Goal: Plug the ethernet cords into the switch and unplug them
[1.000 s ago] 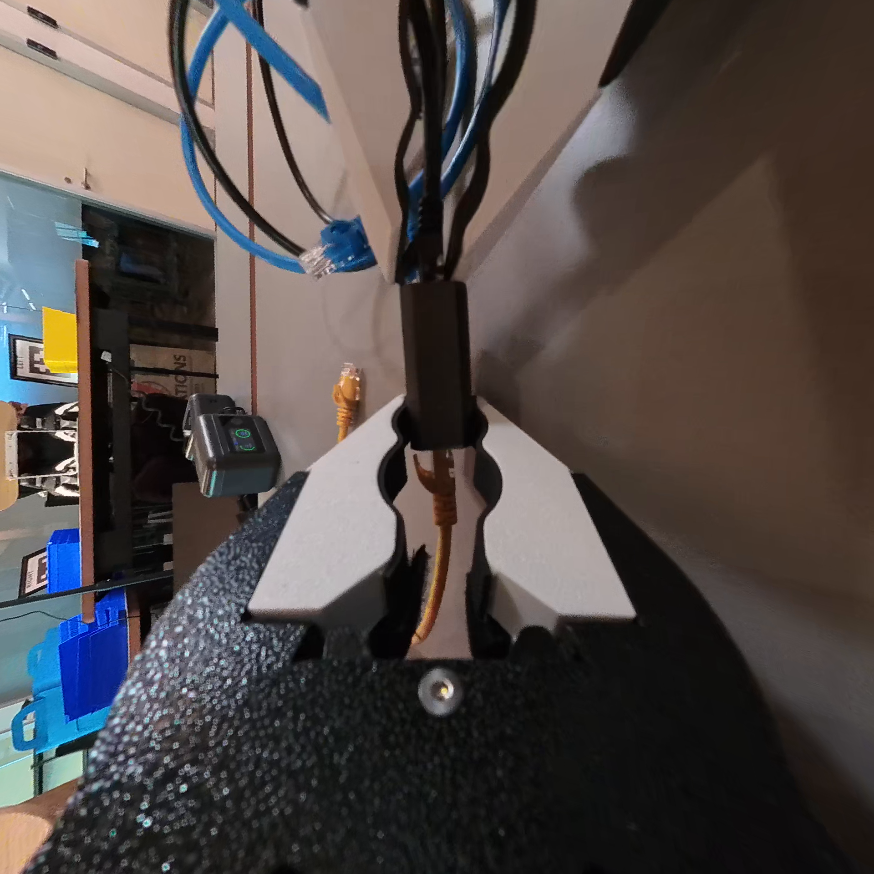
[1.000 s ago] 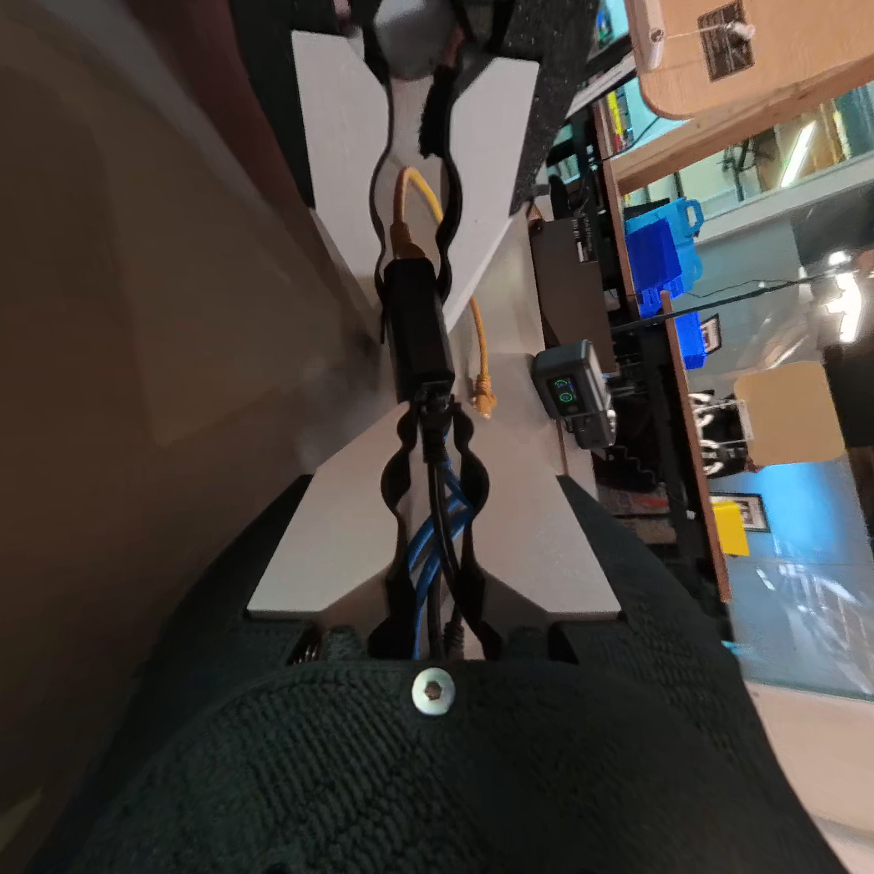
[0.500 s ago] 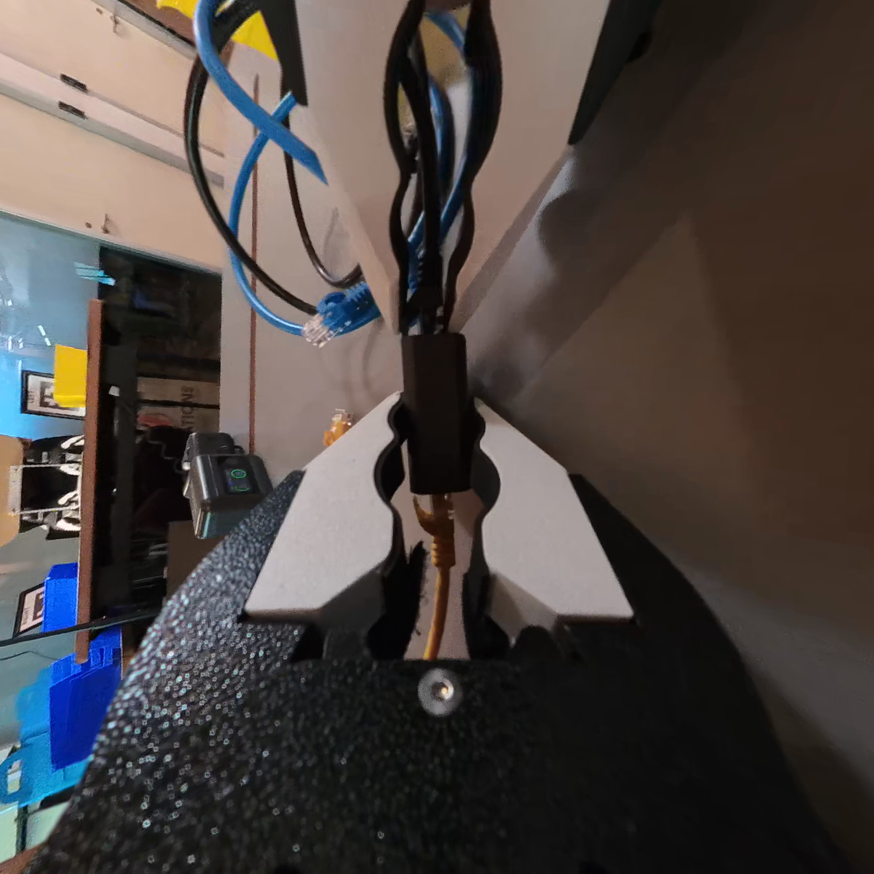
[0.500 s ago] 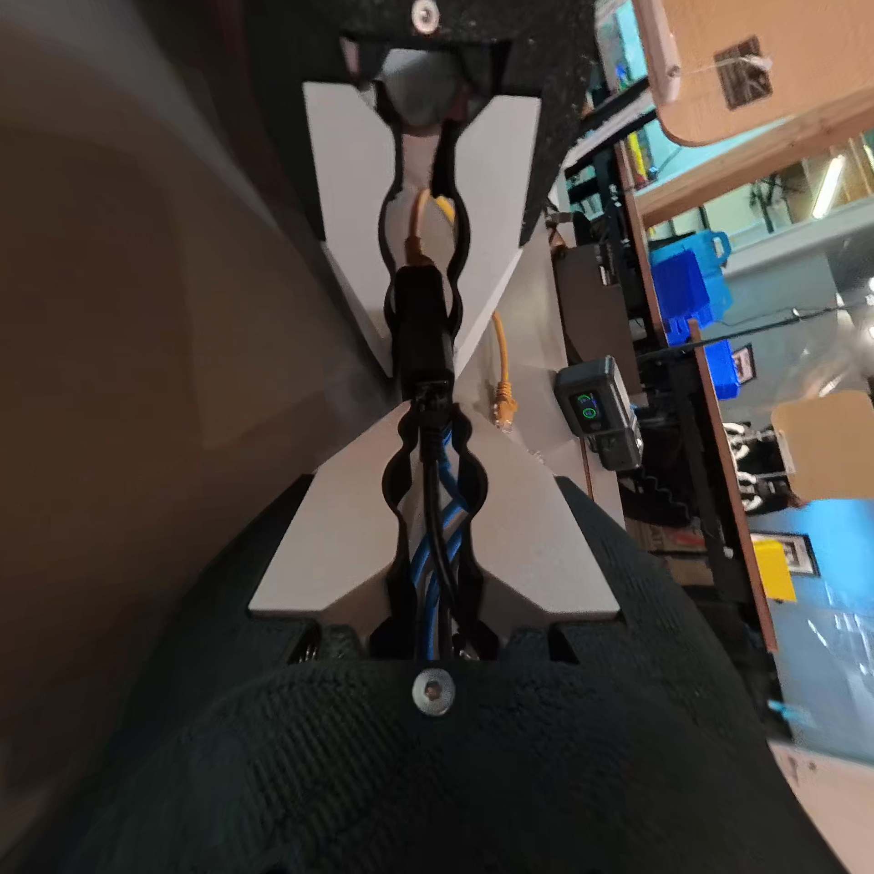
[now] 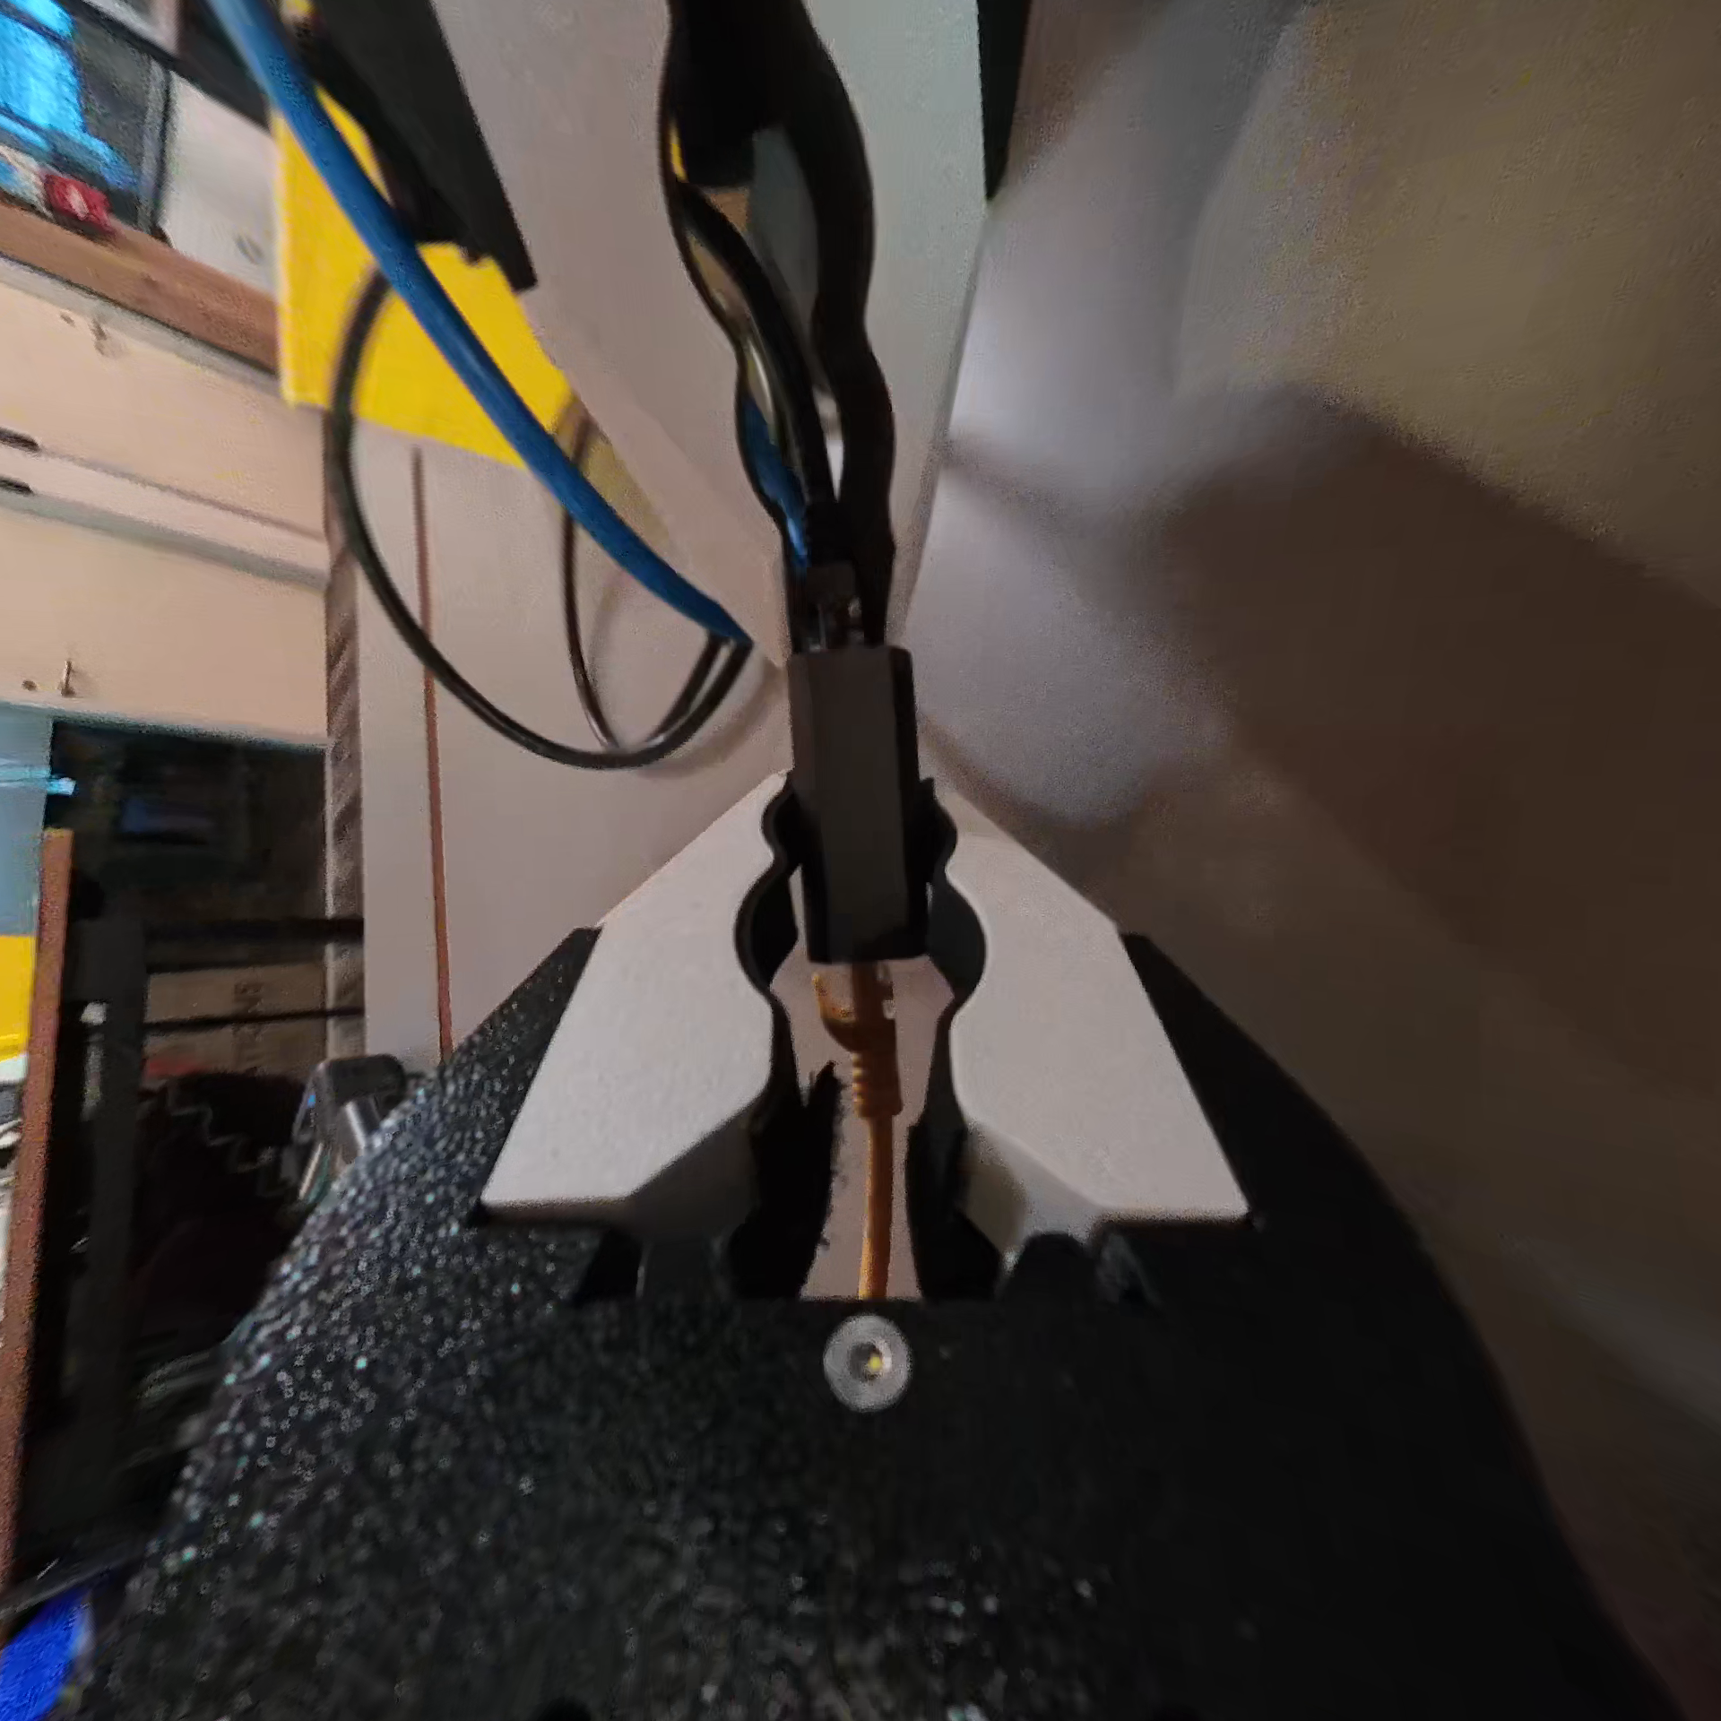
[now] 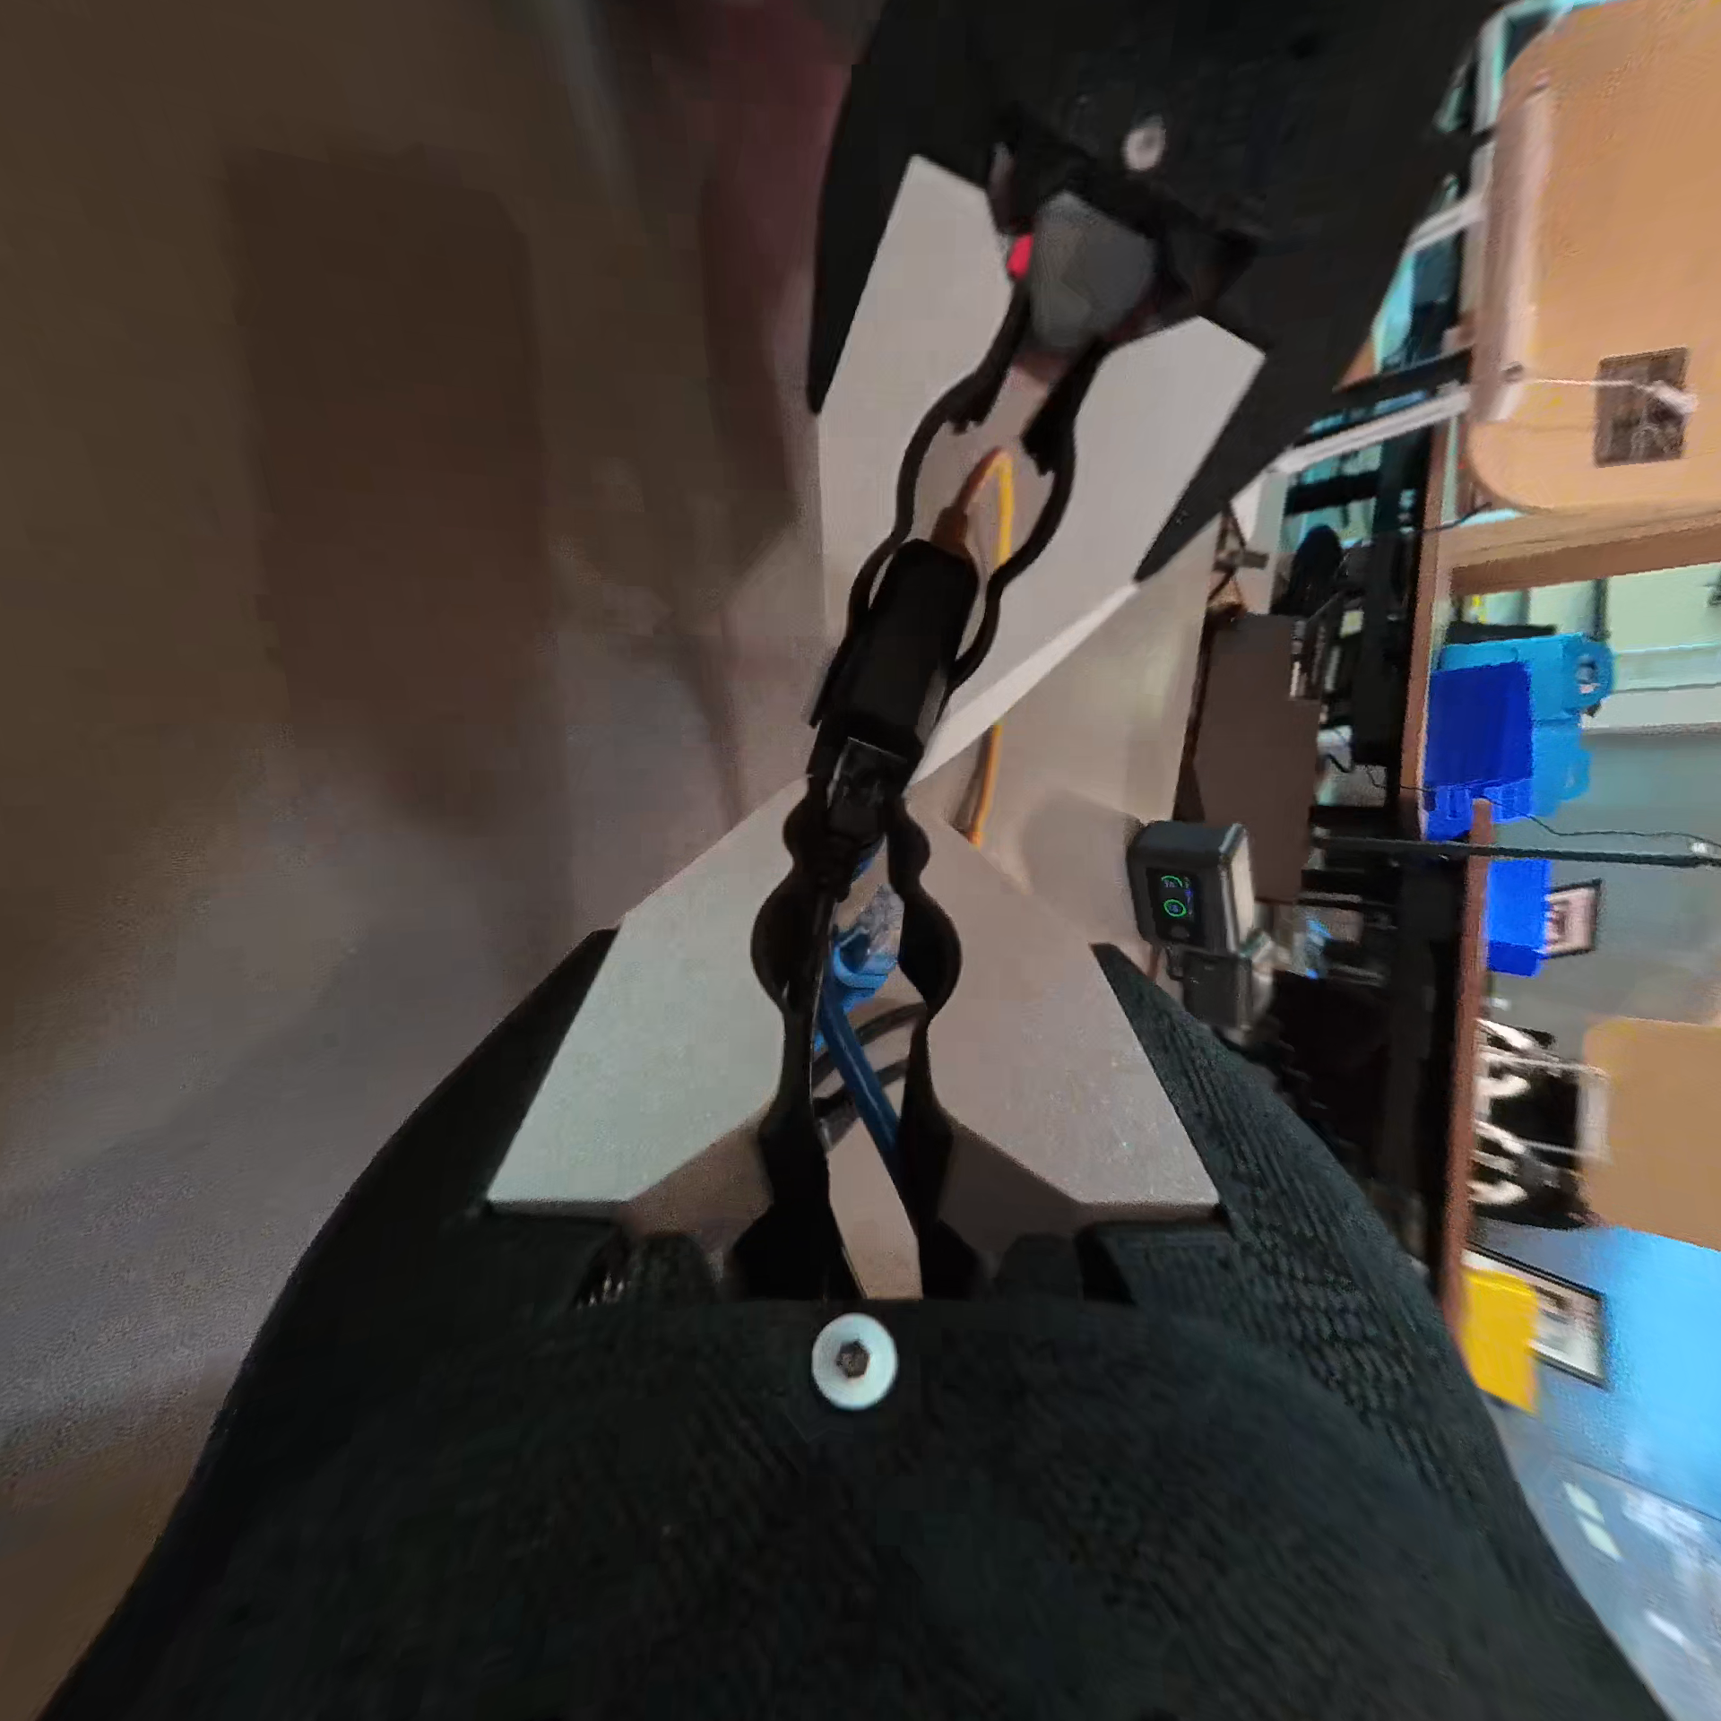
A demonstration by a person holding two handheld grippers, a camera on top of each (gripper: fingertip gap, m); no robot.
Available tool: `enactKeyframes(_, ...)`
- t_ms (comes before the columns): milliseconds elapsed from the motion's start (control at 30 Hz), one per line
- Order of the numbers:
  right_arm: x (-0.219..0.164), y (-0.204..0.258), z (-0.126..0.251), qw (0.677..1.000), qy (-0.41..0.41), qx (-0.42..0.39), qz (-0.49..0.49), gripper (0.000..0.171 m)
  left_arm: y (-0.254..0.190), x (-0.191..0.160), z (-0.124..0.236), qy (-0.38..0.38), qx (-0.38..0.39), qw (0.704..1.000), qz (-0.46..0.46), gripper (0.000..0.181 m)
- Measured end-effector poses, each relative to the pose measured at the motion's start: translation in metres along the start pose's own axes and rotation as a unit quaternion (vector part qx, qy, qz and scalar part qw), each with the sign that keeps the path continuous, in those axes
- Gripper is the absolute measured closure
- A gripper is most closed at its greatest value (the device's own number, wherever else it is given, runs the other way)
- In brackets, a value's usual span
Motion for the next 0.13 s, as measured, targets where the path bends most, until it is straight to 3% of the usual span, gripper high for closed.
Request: enactKeyframes(133,0.004,-0.012,0.021,0.996,-0.056,0.017,-0.074,0.158,0.000,0.020,0.015,-0.079,-0.017,0.996,0.025,0.159)
Point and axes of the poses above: each gripper's, where its closed fingertips meet, z back along the fingers, x out of its top, y = z × x across the jaws, the point moved 6 cm from there along z, back along the fingers, and after that the axes turned 12 degrees about -x, right-handed, at the moved point
